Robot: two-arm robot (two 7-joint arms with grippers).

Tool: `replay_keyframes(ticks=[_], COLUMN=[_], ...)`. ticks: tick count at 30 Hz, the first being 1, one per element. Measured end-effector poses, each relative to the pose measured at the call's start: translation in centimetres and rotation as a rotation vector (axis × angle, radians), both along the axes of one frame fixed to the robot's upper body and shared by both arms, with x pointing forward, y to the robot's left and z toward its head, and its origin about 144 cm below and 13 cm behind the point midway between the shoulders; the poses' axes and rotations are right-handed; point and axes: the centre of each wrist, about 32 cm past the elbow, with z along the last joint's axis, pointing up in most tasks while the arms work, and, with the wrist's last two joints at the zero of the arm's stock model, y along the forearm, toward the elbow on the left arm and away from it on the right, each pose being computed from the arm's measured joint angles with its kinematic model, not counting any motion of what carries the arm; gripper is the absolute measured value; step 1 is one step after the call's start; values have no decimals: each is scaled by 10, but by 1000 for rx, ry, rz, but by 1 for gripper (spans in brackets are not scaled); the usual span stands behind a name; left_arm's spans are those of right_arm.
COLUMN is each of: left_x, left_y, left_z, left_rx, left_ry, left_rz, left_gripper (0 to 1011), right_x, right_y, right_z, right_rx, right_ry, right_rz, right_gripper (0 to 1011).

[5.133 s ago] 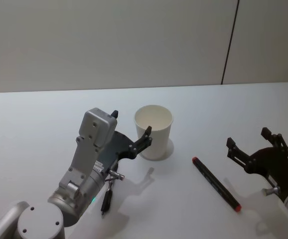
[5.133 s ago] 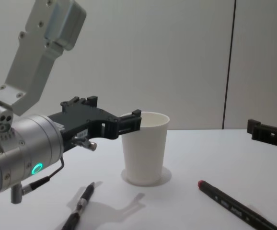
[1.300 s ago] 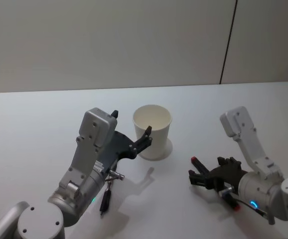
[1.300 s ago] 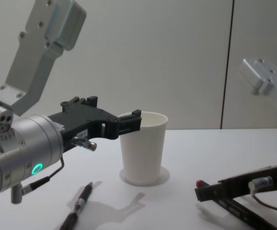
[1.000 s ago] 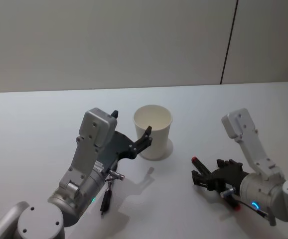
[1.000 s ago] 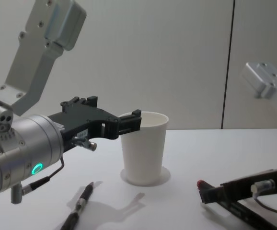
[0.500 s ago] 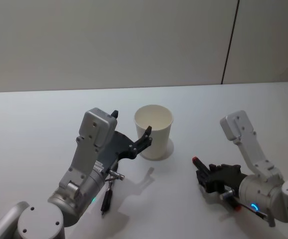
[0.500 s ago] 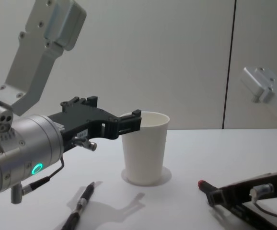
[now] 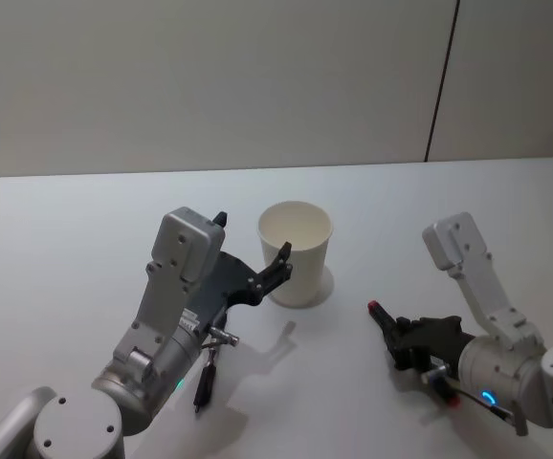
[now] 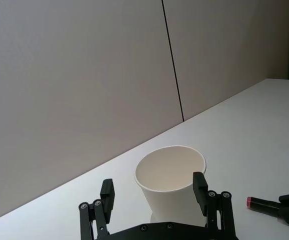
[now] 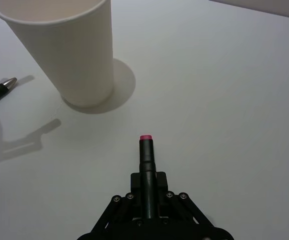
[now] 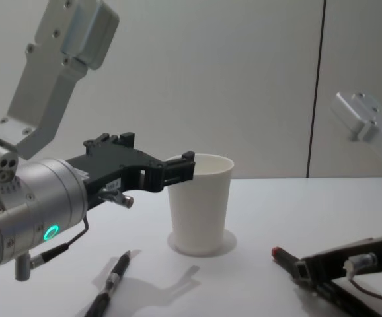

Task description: Place the pen into the pen holder.

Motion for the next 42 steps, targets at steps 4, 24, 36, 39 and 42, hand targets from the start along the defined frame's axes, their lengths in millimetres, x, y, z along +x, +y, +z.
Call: replay_keyframes(ticks=[4,24,36,39,42], left_x=[0,0,0,0,0], left_y=[0,0,0,0,0], left_z=[0,0,0,0,0], left_rx=[0,0,0,0,0], left_ry=[0,0,0,0,0], left_rz=[0,0,0,0,0], left_gripper=[1003,1003,1003,1003,1003], right_x=[-1,-13,-19,-19,-19], right_y=[0,-3,-5,-6,-6], right_z=[1,8,12,12,13], right_rx=[3,28,57,64,75], right_ry=[-18,-231,-427,-466,-516], right_rz=[1,4,29,37,50], right_gripper=[165,165,165,165,165])
